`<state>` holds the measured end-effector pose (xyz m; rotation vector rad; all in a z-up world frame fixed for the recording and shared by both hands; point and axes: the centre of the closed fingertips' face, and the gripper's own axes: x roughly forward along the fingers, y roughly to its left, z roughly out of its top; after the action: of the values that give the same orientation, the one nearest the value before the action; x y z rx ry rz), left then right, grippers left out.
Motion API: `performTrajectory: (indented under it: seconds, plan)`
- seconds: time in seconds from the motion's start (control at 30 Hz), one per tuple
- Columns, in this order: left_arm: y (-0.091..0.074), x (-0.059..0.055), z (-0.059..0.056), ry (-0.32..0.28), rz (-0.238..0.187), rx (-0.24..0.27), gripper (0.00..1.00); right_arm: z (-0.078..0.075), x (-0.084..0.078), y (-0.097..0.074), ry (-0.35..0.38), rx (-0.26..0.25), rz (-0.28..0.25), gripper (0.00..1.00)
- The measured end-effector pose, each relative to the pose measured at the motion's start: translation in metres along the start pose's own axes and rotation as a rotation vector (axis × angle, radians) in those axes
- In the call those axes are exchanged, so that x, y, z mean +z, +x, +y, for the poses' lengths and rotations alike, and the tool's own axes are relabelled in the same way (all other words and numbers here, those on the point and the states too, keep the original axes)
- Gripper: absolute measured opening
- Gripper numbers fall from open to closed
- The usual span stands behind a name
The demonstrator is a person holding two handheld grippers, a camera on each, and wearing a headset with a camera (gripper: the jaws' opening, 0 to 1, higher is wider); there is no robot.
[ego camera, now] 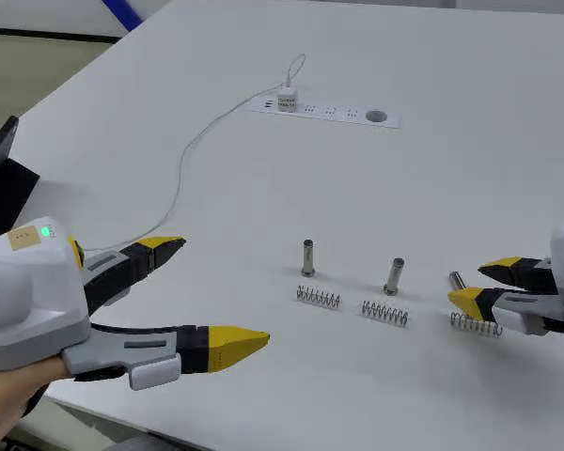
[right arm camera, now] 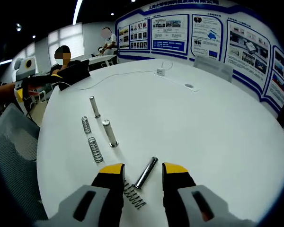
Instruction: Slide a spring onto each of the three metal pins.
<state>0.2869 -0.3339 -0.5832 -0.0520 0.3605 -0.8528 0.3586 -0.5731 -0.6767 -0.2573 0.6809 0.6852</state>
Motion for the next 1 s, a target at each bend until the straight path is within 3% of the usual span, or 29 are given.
performTrajectory:
  seconds: [0.33,1.0]
  plan:
    - [-0.003,-0.002,0.001,-0.005,0.002,0.006,1.00,-0.006,-0.006,0.013,0.047,-0.023,0.035,0.29]
    - [-0.005,-0.003,0.001,-0.012,0.007,0.009,1.00,-0.007,-0.013,0.022,0.055,-0.035,0.073,0.24]
